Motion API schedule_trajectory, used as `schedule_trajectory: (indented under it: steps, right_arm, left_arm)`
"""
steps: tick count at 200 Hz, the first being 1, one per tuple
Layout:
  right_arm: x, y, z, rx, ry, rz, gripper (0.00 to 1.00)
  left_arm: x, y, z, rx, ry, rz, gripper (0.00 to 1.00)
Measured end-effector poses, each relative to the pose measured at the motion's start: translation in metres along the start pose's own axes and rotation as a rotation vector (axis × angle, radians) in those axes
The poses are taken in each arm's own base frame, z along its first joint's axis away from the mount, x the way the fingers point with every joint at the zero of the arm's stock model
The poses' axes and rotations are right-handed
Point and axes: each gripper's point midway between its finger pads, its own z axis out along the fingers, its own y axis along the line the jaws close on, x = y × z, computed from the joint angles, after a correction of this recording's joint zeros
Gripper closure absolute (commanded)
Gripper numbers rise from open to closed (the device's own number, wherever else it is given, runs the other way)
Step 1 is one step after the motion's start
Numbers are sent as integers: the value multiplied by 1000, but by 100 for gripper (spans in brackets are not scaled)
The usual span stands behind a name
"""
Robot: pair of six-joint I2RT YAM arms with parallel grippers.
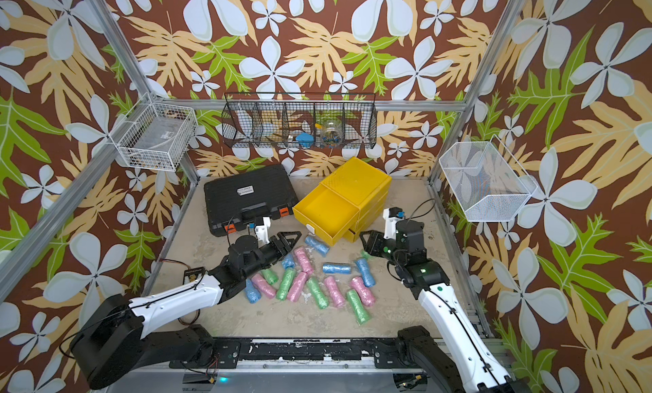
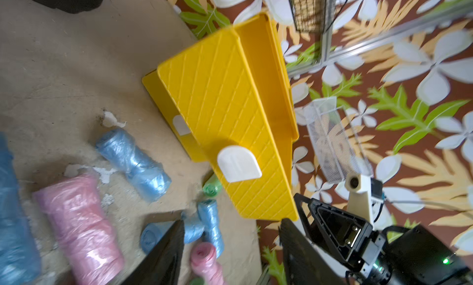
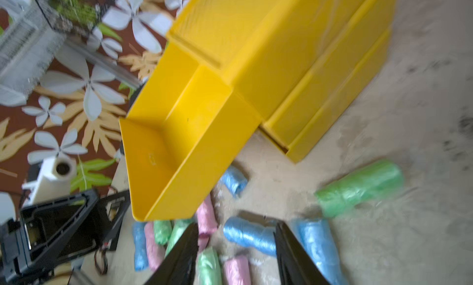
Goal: Sort the rolls of trash bags by color and place them into the drawer
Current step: Open the drawer in the storage box, then pick up the roll of trash bags from the center of the board.
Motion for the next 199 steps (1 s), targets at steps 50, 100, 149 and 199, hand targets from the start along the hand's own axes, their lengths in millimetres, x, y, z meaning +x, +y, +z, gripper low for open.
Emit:
schedule_trajectory:
  steps: [50,100,149,199]
  right_arm:
    - [93,30,23,-47,260,-136,56]
    - [113,17,18,-16,266,-119,51]
    - [107,18,9,-24,220,-118,44]
    - [102,20,3,-36,186,-118,44]
  left_arm:
    - [67,65,-17,-240,268,196,51]
    - [112,106,-23,-406,418,345,52]
    - [126,122,-13,-503,459,458,48]
    - [132,133,-3,-555,474,536,65]
